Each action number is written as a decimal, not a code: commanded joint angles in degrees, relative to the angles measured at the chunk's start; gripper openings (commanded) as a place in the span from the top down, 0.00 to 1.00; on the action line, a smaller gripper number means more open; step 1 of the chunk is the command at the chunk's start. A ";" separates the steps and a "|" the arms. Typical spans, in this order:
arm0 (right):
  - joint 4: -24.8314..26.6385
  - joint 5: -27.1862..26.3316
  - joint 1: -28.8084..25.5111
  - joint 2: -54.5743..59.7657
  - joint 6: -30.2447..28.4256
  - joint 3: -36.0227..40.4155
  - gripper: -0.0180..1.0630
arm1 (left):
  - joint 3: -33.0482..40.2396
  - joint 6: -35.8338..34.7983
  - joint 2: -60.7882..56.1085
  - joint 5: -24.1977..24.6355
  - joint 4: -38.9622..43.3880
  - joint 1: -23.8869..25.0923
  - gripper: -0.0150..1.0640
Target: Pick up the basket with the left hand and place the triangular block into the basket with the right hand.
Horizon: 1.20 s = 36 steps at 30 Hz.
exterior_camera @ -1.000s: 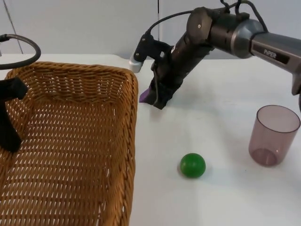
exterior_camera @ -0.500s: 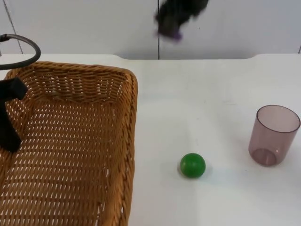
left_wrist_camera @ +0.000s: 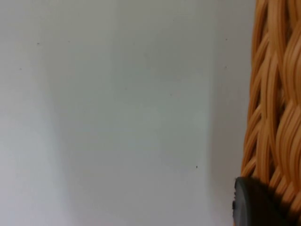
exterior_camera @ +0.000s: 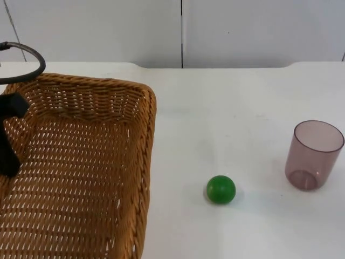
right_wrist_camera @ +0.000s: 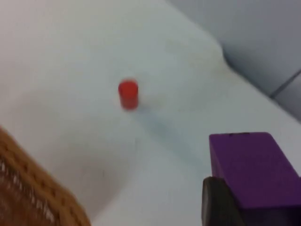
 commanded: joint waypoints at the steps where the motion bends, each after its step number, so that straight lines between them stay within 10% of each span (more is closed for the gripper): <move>1: -1.04 0.39 -0.05 -3.45 0.17 5.72 0.98 | 0.10 -0.08 -0.28 0.85 -0.38 0.08 0.99; 13: -3.33 0.39 -0.05 -26.66 0.39 38.16 0.98 | 0.10 -0.08 -0.28 0.73 -0.28 0.08 0.99; 26: 2.34 -5.11 1.07 -28.43 0.65 40.07 0.98 | 0.10 -0.08 -0.28 0.73 -0.28 0.08 0.99; 36: 1.76 -15.61 15.14 -18.32 0.65 40.42 0.98 | 0.10 -0.08 -0.28 0.85 -0.49 0.08 0.99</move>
